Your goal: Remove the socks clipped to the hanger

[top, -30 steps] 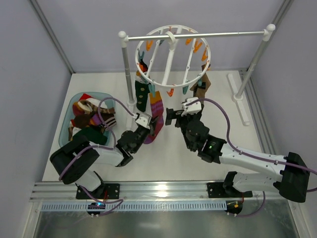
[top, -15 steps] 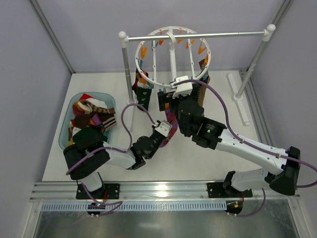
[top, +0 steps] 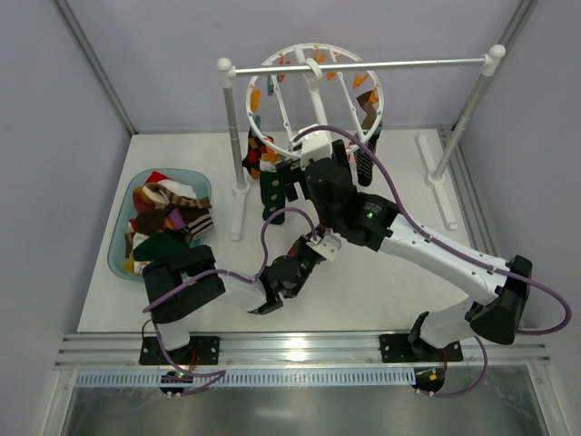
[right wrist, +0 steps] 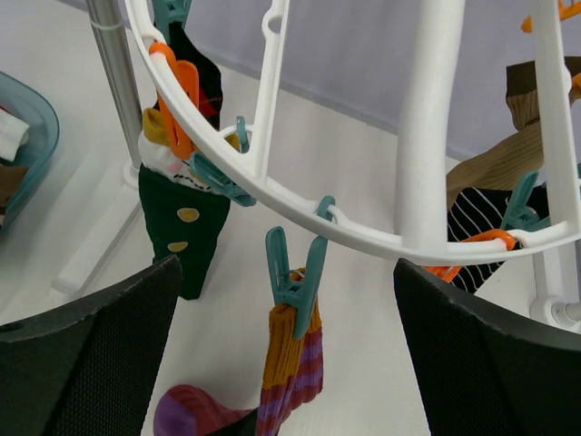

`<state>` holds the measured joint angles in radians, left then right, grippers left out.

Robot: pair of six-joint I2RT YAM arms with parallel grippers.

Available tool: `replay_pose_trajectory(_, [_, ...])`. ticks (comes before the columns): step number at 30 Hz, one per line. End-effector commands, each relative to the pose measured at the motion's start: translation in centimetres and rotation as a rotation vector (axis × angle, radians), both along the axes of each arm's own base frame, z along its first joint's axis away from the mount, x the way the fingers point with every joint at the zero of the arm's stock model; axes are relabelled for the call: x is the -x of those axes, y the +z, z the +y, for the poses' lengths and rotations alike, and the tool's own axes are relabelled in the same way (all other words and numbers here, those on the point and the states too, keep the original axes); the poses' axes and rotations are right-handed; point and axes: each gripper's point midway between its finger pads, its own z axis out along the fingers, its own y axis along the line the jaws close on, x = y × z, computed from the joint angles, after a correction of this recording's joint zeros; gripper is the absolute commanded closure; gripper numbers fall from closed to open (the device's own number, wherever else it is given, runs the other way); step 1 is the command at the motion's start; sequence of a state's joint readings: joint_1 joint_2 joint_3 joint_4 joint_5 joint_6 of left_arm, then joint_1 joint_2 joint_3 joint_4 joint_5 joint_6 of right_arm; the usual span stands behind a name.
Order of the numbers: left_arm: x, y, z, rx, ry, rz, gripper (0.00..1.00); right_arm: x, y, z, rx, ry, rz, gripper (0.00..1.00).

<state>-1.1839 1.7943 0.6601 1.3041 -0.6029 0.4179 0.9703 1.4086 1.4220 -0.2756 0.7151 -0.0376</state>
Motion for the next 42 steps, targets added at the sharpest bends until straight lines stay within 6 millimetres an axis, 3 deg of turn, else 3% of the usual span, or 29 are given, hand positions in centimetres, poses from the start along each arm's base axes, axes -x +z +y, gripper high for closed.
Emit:
replay_pose_trajectory(1, [0.5,4.7,-0.1,0.162,0.001,-0.103,1.00,0.3,0.2,0.1,0.007,0.017,0.030,0.02])
replay_pose_trajectory(9, [0.8,4.9,0.0,0.165,-0.005,-0.109,1.00,-0.6,-0.9,0.2,0.034,-0.035,0.040,0.02])
replay_pose_trajectory(10, [0.9,5.2,0.1,0.169,-0.004,-0.112,1.00,-0.9,-1.7,0.5,0.055,-0.042,0.050,0.02])
replay_pose_trajectory(17, [1.2,5.5,0.5,0.178,-0.006,-0.114,1.00,-2.2,-2.9,0.5,0.111,-0.150,0.042,0.14])
replay_pose_trajectory(21, [1.2,5.5,0.6,0.177,-0.006,-0.112,1.00,-1.9,-3.3,0.6,0.124,-0.211,0.026,0.16])
replay_pose_trajectory(32, [1.5,5.4,0.3,0.170,-0.009,-0.115,1.00,-1.7,-2.3,-0.2,0.150,-0.326,-0.053,0.27])
replay_pose_trajectory(35, [1.6,5.2,0.2,0.165,-0.010,-0.114,1.00,-1.8,-2.2,-0.4,0.151,-0.338,-0.062,0.42])
replay_pose_trajectory(40, [1.7,5.2,0.2,0.167,-0.014,-0.115,1.00,-1.9,-2.0,-0.7,0.158,-0.360,-0.079,0.77])
replay_pose_trajectory(41, [1.8,5.2,0.1,0.163,-0.015,-0.116,1.00,-1.9,-2.0,-0.8,0.159,-0.366,-0.081,0.96])
replay_pose_trajectory(42, [1.8,5.3,0.1,0.164,-0.013,-0.118,1.00,-1.9,-2.1,-0.9,0.168,-0.372,-0.083,0.96])
